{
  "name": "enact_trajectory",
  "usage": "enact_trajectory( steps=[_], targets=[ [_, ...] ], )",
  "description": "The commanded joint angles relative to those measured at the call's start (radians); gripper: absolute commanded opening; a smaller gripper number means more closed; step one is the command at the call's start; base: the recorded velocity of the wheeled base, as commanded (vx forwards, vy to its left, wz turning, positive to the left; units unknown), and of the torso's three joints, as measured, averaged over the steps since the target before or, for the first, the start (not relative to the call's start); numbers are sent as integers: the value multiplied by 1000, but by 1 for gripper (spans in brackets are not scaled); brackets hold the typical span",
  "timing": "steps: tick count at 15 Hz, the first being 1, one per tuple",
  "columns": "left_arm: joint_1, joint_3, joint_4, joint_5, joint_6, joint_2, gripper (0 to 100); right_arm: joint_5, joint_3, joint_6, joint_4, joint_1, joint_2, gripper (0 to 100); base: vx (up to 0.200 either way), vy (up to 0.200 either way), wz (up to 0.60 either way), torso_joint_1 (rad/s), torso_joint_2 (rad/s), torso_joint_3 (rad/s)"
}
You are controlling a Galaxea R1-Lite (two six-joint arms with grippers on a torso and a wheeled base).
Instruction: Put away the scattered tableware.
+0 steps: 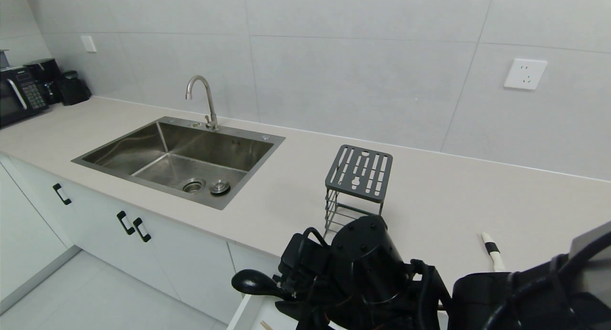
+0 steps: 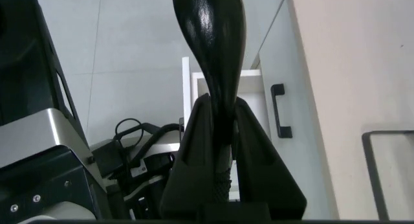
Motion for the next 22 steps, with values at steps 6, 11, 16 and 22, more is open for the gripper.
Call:
enact_trajectory(
  steps=[6,11,16,22],
  targets=[
    [0,0,0,0,0,1,100,5,0,3,0,2,32,0,0,0,0,-109,221,108],
    [0,0,0,0,0,1,100,7,0,4,0,0,34,0,0,0,0,-256,513,252],
    [0,0,0,0,0,1,100,7,-2,4,0,-1,36,0,0,0,0,-273,544,265],
    [0,0,0,0,0,1,100,4,-42,-5,1,-24,37,0,0,0,0,-167,325,162]
  ],
)
